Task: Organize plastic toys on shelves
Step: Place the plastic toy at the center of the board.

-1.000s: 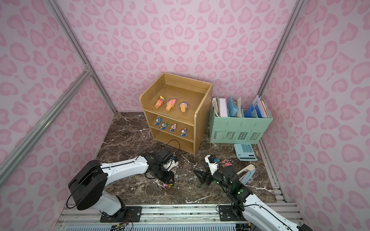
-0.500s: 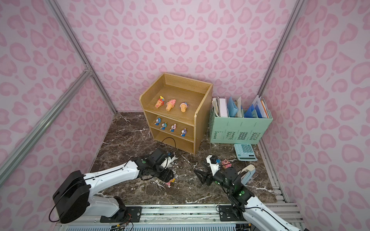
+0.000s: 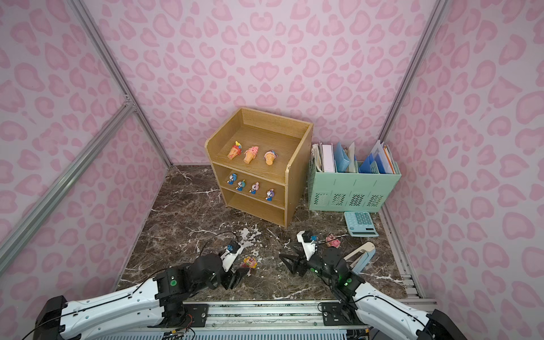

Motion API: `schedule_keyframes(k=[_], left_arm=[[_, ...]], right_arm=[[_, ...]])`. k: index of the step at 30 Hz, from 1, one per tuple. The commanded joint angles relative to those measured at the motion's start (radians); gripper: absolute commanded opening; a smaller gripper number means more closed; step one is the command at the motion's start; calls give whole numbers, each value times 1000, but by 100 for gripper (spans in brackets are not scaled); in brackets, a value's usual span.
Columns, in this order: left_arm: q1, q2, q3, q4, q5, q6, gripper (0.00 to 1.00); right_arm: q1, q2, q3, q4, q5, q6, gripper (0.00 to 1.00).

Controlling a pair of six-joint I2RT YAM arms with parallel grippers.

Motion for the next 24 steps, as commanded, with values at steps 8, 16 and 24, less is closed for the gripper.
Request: schedule_keyframes(k=[8, 16, 24], left_arm=[[-393, -3, -47, -29, -574, -89, 70], [-476, 27, -122, -18, -669, -272, 70], [-477, -255, -230, 16, -608, -465, 68]], right_arm=[[12, 72, 41, 100, 64, 38, 71], [12, 14, 34, 49, 123, 41, 72], [0, 38, 34, 66, 114, 37, 72]])
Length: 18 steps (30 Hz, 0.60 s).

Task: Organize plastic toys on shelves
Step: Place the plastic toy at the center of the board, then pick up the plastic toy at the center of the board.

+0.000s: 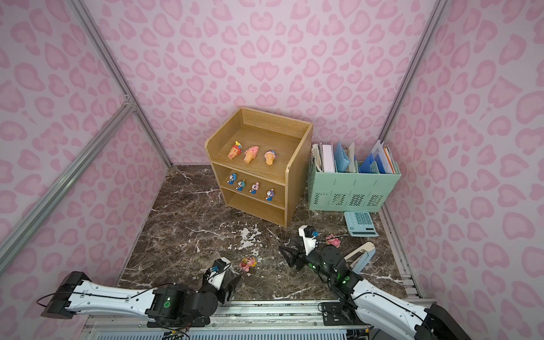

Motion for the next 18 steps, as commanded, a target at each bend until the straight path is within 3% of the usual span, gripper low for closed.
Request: schedule_keyframes(k=[1, 4, 7, 9, 11, 14, 18], left_arm=[[-1, -88, -29, 30, 31, -58, 67], [1, -130, -34, -5, 77, 72, 67], [1, -87, -59, 53, 126, 264, 68], [1, -13, -96, 248, 187, 479, 69], [2, 112, -58, 318, 120, 602, 72], [37, 303, -11, 450, 56, 722, 76], [118, 494, 4, 606, 79, 781, 74]], right_arm=[[-8, 15, -1, 28, -3, 0, 72], [-12, 26, -7, 51, -9, 2, 72], [-27, 32, -17, 64, -20, 2, 72], [-41, 25, -21, 64, -35, 3, 72], [-49, 9, -25, 58, -40, 5, 72], [-57, -23, -33, 45, -40, 7, 72], [-71, -66, -34, 10, -44, 4, 72]])
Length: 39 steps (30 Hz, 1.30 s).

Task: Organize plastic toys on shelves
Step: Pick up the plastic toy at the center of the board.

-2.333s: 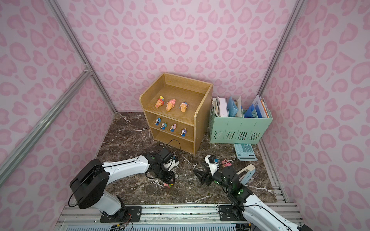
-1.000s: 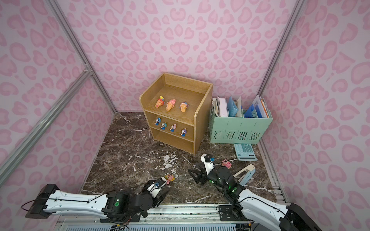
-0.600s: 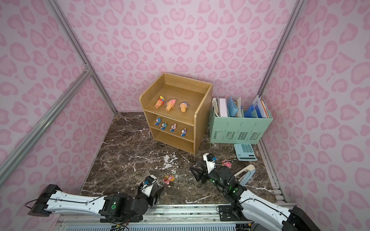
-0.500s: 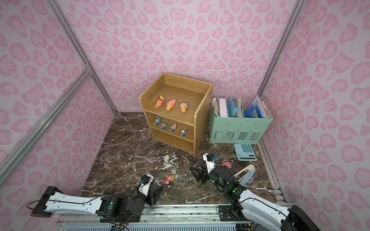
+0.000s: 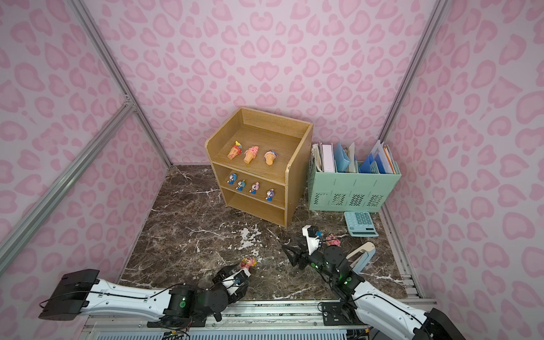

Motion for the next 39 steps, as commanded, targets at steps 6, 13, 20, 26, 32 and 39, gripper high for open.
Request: schedule_keyframes(k=[6, 13, 20, 26, 32, 39], left_arm=[[59, 179, -17, 285, -2, 113, 68], [134, 321, -18, 394, 65, 115, 61], [139, 469, 20, 433, 71, 106, 51], [139, 437, 20, 410, 73, 97, 39], [156, 328, 13, 372, 76, 94, 26], [434, 169, 24, 364, 200, 56, 25]], right_arm=[[-45, -99, -18, -47, -22, -3, 72], [-64, -117, -19, -52, -47, 5, 72], [-67, -135, -12, -71, -47, 4, 72], [-73, -139, -14, -80, -49, 2, 72], [-82, -136, -14, -82, -51, 1, 72], [-101, -131, -11, -78, -61, -6, 72]])
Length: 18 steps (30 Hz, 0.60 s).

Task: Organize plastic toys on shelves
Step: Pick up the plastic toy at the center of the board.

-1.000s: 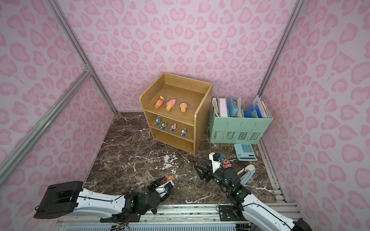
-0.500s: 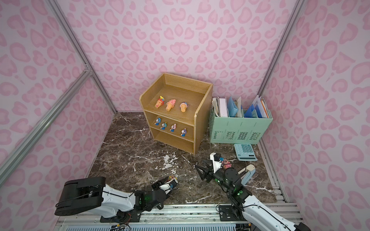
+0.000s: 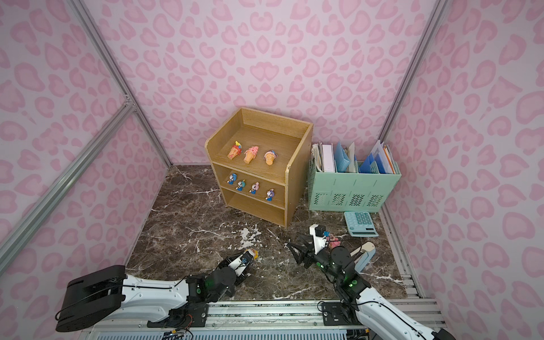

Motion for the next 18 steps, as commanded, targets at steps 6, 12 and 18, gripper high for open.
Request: schedule_keyframes(k=[6, 12, 18], left_arm=[[396, -4, 89, 93, 280, 17, 26], [522, 198, 172, 241, 352, 104, 25], [594, 416, 235, 479, 391, 111, 26]], right_arm=[[-20, -4, 9, 19, -23, -9, 72], [-49, -44, 12, -8, -40, -14, 72], [-86, -96, 17, -55, -61, -20, 73]])
